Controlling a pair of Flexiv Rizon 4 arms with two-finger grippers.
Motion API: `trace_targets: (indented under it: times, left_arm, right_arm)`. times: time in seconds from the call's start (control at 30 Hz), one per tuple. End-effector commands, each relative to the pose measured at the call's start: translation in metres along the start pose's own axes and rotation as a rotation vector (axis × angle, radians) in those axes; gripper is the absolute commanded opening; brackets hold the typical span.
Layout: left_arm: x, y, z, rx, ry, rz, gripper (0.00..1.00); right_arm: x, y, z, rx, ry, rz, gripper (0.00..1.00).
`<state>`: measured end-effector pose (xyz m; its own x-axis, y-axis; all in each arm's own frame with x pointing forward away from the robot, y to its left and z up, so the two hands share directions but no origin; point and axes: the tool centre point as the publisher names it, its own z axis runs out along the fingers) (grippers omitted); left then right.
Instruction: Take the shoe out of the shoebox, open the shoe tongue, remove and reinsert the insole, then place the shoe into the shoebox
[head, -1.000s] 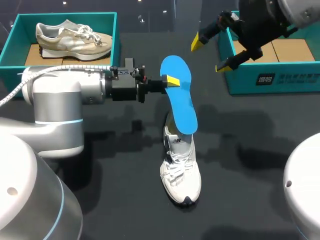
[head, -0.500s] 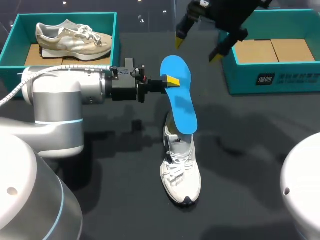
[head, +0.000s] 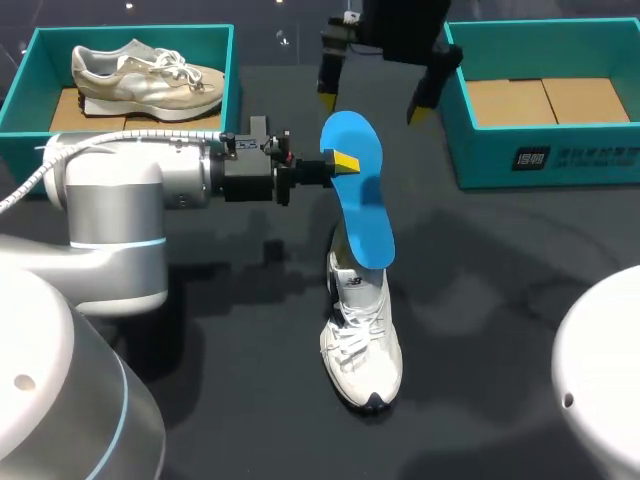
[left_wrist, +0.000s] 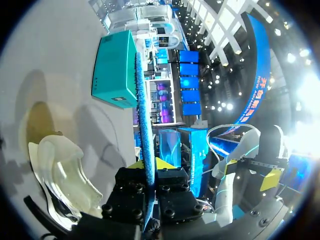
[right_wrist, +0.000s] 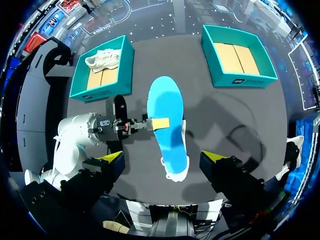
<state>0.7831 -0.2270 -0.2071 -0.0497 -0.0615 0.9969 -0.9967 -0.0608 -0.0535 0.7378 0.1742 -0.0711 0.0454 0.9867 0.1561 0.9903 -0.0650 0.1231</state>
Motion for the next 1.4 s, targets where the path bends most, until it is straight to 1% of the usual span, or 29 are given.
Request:
trace_targets:
  times: [0.03, 0.27, 0.4, 0.53, 0.6, 0.67, 0.7, 0.73, 0.8, 0.87, 1.03, 1.13, 1.2, 1.23, 1.33, 1.37, 1.4]
  left_arm:
    - [0.000, 0.001, 0.000, 0.003, 0.000, 0.000, 0.00]
    - [0.000, 0.001, 0.000, 0.003, 0.000, 0.000, 0.00]
    - [0.000, 0.001, 0.000, 0.003, 0.000, 0.000, 0.00]
    - [0.000, 0.001, 0.000, 0.003, 0.000, 0.000, 0.00]
    - [0.000, 0.001, 0.000, 0.003, 0.000, 0.000, 0.00]
    - [0.000, 0.001, 0.000, 0.003, 0.000, 0.000, 0.00]
    - [0.000, 0.001, 0.000, 0.003, 0.000, 0.000, 0.00]
    - [0.000, 0.001, 0.000, 0.003, 0.000, 0.000, 0.00]
    - [0.000, 0.001, 0.000, 0.003, 0.000, 0.000, 0.00]
    - [0.000, 0.001, 0.000, 0.003, 0.000, 0.000, 0.00]
    - [0.000, 0.001, 0.000, 0.003, 0.000, 0.000, 0.00]
    - [0.000, 0.001, 0.000, 0.003, 0.000, 0.000, 0.00]
    - [0.000, 0.001, 0.000, 0.003, 0.000, 0.000, 0.00]
    - [0.000, 0.001, 0.000, 0.003, 0.000, 0.000, 0.00]
    - [0.000, 0.001, 0.000, 0.003, 0.000, 0.000, 0.00]
    - [0.000, 0.001, 0.000, 0.003, 0.000, 0.000, 0.00]
    - [0.000, 0.001, 0.000, 0.003, 0.000, 0.000, 0.00]
  right_arm:
    - [0.007, -0.001, -0.001, 0.009, -0.206, 0.002, 1.00]
    - [0.015, 0.000, 0.004, 0.024, -0.210, -0.003, 1.00]
    - [0.020, -0.002, 0.003, 0.007, -0.190, -0.006, 1.00]
    - [0.023, -0.004, 0.002, -0.010, -0.183, 0.000, 1.00]
    - [0.023, -0.005, 0.003, -0.004, -0.196, 0.011, 1.00]
    - [0.022, -0.006, 0.003, 0.007, -0.181, 0.016, 1.00]
    - [0.020, -0.006, 0.002, 0.014, -0.160, 0.014, 1.00]
    - [0.017, -0.006, 0.001, 0.019, -0.099, 0.002, 1.00]
    - [0.007, -0.007, -0.002, 0.022, -0.044, 0.024, 1.00]
    - [-0.003, -0.007, -0.003, 0.030, 0.034, 0.057, 1.00]
    - [-0.017, -0.008, -0.005, 0.050, 0.162, 0.064, 1.00]
    - [-0.025, -0.010, -0.006, 0.043, 0.248, 0.059, 1.00]
    - [-0.030, -0.010, -0.004, 0.059, 0.273, 0.075, 1.00]
    - [-0.034, -0.011, -0.003, 0.078, 0.332, 0.082, 1.00]
    - [-0.039, -0.014, -0.006, 0.088, 0.499, 0.071, 1.00]
    - [-0.042, -0.015, -0.006, 0.091, 0.502, 0.083, 1.00]
    - [-0.044, -0.016, -0.005, 0.092, 0.531, 0.093, 1.00]
